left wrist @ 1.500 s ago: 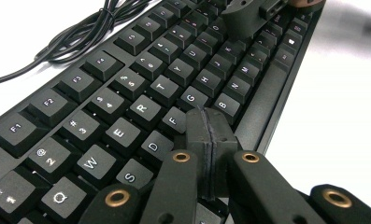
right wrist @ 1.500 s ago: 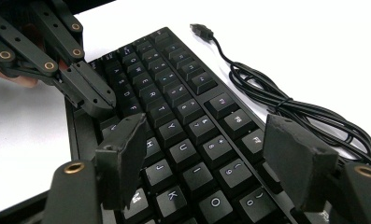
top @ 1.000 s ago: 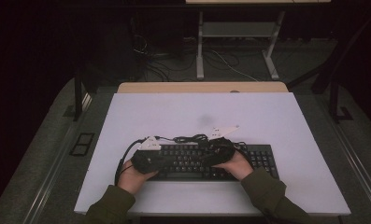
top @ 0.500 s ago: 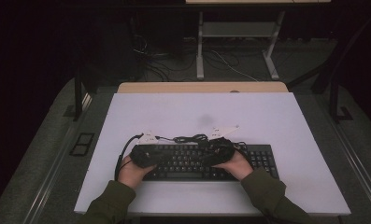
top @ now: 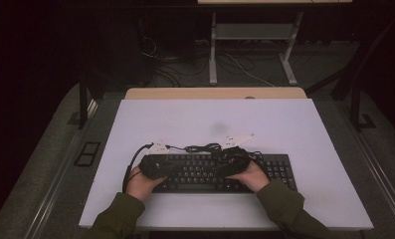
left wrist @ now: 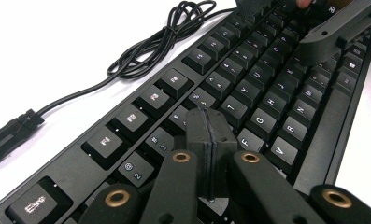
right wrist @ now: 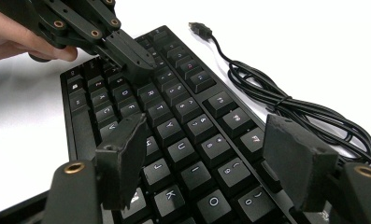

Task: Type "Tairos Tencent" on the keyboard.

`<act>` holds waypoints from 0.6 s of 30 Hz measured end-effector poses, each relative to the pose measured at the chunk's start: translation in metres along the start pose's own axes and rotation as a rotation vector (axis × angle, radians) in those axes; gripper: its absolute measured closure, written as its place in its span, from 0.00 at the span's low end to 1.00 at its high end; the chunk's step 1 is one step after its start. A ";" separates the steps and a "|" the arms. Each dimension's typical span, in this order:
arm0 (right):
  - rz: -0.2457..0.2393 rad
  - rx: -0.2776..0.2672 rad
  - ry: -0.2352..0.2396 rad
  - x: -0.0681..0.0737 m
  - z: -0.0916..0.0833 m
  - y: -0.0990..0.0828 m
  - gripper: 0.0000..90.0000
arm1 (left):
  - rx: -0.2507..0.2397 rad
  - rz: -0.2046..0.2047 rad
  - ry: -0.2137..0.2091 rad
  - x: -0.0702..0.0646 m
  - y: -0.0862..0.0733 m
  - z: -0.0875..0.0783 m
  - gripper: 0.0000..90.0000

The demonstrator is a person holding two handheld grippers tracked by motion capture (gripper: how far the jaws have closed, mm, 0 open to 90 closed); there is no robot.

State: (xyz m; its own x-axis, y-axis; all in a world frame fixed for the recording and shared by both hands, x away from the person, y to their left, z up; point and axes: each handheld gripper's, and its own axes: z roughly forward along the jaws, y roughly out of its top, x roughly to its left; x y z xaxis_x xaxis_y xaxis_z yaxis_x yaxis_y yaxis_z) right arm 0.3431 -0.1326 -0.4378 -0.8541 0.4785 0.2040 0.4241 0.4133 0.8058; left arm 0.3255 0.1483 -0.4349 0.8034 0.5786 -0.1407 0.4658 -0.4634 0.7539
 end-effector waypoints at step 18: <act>0.002 -0.001 -0.001 0.000 0.000 0.000 0.34 | 0.006 -0.006 -0.004 0.001 -0.001 0.002 0.99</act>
State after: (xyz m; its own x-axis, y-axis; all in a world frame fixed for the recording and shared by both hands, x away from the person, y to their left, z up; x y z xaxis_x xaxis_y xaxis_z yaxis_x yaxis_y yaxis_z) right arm 0.3435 -0.1328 -0.4379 -0.8532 0.4797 0.2049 0.4252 0.4120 0.8059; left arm 0.3263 0.1481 -0.4369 0.8019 0.5789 -0.1474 0.4728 -0.4642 0.7490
